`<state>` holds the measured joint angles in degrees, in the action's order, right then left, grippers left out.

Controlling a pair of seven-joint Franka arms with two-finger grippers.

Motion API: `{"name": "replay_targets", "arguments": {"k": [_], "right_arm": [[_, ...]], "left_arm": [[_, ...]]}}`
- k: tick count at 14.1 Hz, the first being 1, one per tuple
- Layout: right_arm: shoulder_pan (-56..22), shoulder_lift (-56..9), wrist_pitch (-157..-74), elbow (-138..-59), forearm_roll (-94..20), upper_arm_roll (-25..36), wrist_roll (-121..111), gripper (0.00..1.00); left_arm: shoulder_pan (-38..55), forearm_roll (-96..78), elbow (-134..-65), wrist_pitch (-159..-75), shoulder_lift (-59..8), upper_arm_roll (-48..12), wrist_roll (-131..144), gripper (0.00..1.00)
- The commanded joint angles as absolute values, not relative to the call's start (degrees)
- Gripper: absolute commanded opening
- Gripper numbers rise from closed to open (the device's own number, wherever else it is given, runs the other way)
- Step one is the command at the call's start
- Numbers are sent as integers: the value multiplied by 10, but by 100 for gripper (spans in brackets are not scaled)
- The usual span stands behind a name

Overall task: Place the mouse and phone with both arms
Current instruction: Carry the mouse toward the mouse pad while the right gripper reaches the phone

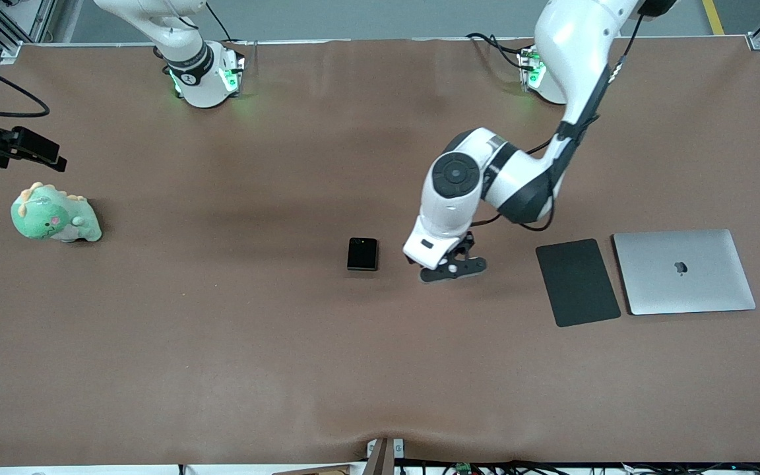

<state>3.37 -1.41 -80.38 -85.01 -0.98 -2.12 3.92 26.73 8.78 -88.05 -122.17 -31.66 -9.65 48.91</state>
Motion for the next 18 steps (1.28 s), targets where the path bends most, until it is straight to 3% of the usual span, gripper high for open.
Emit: {"name": "replay_targets", "arguments": {"k": [1, 8, 14, 18], "right_arm": [[33, -18, -802, -843, -9, -23, 41, 100], [-55, -89, -847, -843, -11, -24, 44, 100], [-163, -201, -960, -843, -7, -23, 50, 100], [-195, -242, -1028, -843, -11, -23, 139, 100]], "left_arm": [[206, 90, -946, -1220, -257, -117, 437, 57], [128, 88, -993, -1218, -216, -124, 362, 54], [80, 88, -1026, -1217, -216, -123, 344, 54], [38, 90, -1037, -1227, -224, -122, 302, 54]]}}
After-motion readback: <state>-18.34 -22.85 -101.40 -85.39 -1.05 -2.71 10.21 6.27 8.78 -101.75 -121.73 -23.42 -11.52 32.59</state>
